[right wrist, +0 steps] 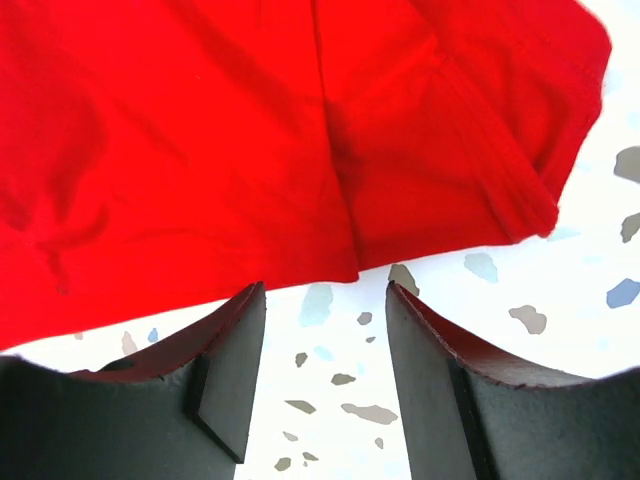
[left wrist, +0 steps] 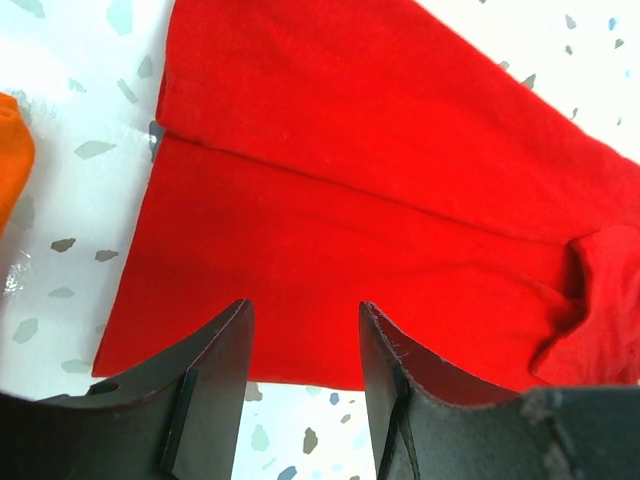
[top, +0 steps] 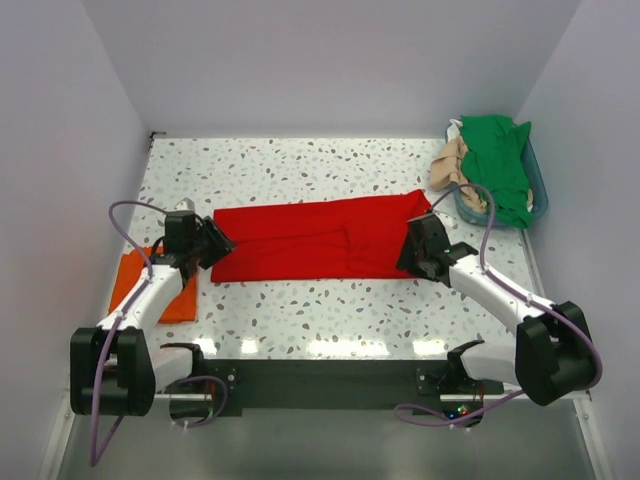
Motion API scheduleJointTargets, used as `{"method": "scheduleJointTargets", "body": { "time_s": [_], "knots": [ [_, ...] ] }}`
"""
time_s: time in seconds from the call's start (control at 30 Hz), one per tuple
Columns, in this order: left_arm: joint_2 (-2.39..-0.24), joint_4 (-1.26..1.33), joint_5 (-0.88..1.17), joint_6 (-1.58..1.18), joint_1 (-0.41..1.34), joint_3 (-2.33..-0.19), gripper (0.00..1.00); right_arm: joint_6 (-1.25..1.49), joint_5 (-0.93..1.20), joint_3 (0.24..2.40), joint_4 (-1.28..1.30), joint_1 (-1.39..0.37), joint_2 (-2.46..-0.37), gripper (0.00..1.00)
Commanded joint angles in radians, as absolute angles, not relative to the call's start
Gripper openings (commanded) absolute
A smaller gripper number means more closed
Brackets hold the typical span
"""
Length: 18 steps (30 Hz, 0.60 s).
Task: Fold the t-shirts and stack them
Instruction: Fold the tshirt
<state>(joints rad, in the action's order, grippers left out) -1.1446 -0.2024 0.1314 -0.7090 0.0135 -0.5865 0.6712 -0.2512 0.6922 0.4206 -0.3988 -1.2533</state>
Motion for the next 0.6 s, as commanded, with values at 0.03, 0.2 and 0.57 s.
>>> {"method": "scheduleJointTargets", "body": {
  "time_s": [0.03, 0.2, 0.57],
  "knots": [
    [-1.213, -0.179, 0.103, -0.663, 0.035, -0.662, 0.50, 0.631, -0.291, 0.813, 0.453, -0.400, -1.229, 0.57],
    [-1.327, -0.215, -0.039, -0.678, 0.152, -0.751, 0.46, 0.615, -0.261, 1.000, 0.448, -0.400, -1.400, 0.58],
    [-1.543, -0.253, -0.235, -0.729, 0.302, -0.812, 0.36, 0.597, -0.250, 1.259, 0.445, -0.387, -1.781, 0.57]
  ]
}}
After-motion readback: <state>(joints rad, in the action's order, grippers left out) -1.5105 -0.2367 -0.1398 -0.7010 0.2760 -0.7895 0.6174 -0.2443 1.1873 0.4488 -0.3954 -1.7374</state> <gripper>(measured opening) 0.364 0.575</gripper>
